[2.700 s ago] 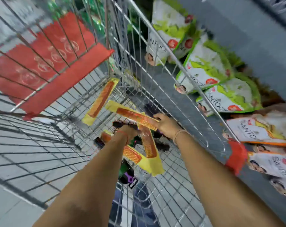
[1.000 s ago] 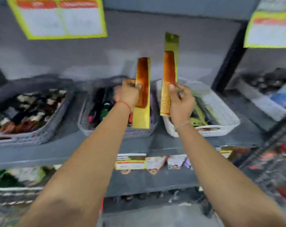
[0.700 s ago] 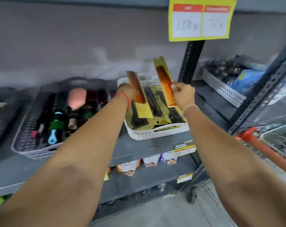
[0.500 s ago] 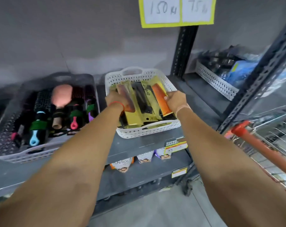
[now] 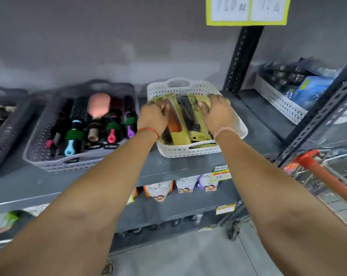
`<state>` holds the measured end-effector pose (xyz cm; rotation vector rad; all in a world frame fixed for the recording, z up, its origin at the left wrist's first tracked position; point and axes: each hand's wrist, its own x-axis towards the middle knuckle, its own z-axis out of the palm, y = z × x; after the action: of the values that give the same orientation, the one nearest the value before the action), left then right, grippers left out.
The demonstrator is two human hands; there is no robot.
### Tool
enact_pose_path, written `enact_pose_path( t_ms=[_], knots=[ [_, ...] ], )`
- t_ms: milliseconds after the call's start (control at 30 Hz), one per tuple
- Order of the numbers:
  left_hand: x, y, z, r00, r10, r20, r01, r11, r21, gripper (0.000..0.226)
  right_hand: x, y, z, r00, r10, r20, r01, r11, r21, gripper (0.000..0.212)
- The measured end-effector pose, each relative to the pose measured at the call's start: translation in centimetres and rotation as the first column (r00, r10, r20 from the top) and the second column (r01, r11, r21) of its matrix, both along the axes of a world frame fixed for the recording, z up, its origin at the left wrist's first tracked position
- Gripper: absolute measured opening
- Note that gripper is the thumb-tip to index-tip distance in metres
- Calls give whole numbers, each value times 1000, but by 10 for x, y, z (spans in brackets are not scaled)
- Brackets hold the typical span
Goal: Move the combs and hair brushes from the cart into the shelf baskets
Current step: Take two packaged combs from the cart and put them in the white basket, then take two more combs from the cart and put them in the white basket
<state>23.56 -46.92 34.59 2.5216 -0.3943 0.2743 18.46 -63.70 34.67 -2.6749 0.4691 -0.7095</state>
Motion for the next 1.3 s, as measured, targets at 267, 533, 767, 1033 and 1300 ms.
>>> enact_pose_path(
  t_ms=[267, 533, 767, 1033, 1300],
  knots=[
    [-44, 211, 14, 978, 76, -196, -190, 718, -669, 48, -6, 192, 12, 833, 379, 403, -475, 864, 169, 50],
    [-138, 465, -54, 679, 258, -687, -724, 391, -569, 65, -36, 434, -43, 579, 791, 196, -712, 374, 594, 34],
    [-199, 533, -179, 334, 218, -917, -934, 207, -290, 61, -55, 530, -162, 334, 891, -307, -466, 439, 768, 49],
    [-253, 527, -327, 107, 181, -978, -994, 22, -105, 61, -69, 541, -277, 315, 943, -103, -846, 328, 419, 63],
    [-262, 551, -386, -146, 530, -835, -938, 195, 287, 47, -97, 537, -370, -9, 818, -575, -918, 221, 329, 46]
  ],
)
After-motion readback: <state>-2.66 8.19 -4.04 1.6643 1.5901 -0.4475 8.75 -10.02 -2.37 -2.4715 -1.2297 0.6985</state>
